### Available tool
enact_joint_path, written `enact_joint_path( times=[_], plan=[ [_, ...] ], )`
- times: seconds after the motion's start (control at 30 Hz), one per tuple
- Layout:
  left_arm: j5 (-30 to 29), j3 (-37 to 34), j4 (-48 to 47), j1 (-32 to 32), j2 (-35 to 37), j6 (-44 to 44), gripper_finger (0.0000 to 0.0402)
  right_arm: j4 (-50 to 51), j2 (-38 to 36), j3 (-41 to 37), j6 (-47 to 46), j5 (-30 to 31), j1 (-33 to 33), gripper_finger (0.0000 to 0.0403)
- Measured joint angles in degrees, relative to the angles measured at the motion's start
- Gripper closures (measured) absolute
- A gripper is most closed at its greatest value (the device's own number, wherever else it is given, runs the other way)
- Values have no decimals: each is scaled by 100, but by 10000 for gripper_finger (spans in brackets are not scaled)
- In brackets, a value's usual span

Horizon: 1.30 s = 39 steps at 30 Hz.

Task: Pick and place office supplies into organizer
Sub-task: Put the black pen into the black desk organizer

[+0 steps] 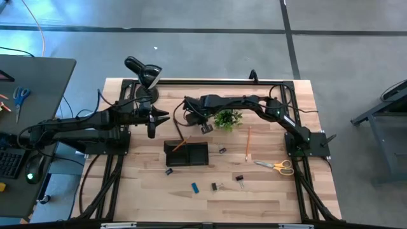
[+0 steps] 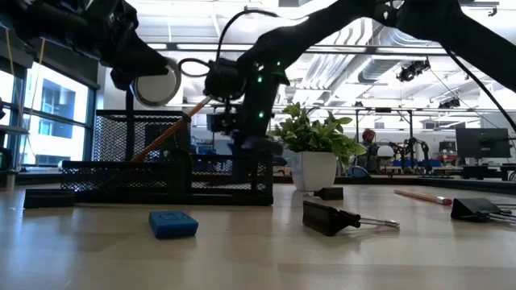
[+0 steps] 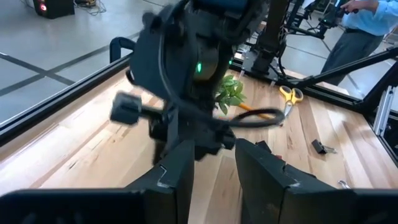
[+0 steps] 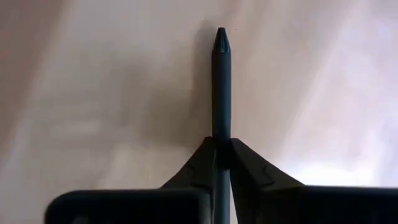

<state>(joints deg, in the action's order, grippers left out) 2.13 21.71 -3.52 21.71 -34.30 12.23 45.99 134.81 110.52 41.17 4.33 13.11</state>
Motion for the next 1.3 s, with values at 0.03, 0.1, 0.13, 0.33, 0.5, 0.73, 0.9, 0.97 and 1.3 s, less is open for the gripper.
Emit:
enact_joint_path(
  times=[0.03,0.1,0.13,0.33,0.5,0.73,0.9,0.97,1.3],
  plan=[
    [0,0,8,0,5,1,295,-28,-74,1,17,134,-1,394],
    [0,-2,-7,0,35,2,295,76,-223,105,-7,377,-36,389],
    [0,-2,-5,0,59,2,295,124,-293,164,-25,473,-68,386],
    [-7,-2,-73,0,315,74,295,501,-717,391,-109,1124,-383,395],
    [-26,-1,-299,0,576,305,295,844,-979,629,-226,1477,-784,394],
    [751,-2,-105,-11,535,277,295,1252,-991,1280,-794,1667,-1228,388],
    [569,-1,-111,-2,493,275,296,1421,-993,1813,-1220,1551,-1476,388],
    [382,-2,-137,2,493,307,296,1462,-993,1880,-1267,1536,-1600,387],
    [-349,-2,-377,2,539,322,296,1466,-989,1696,-1564,1776,-2108,387]
  ],
)
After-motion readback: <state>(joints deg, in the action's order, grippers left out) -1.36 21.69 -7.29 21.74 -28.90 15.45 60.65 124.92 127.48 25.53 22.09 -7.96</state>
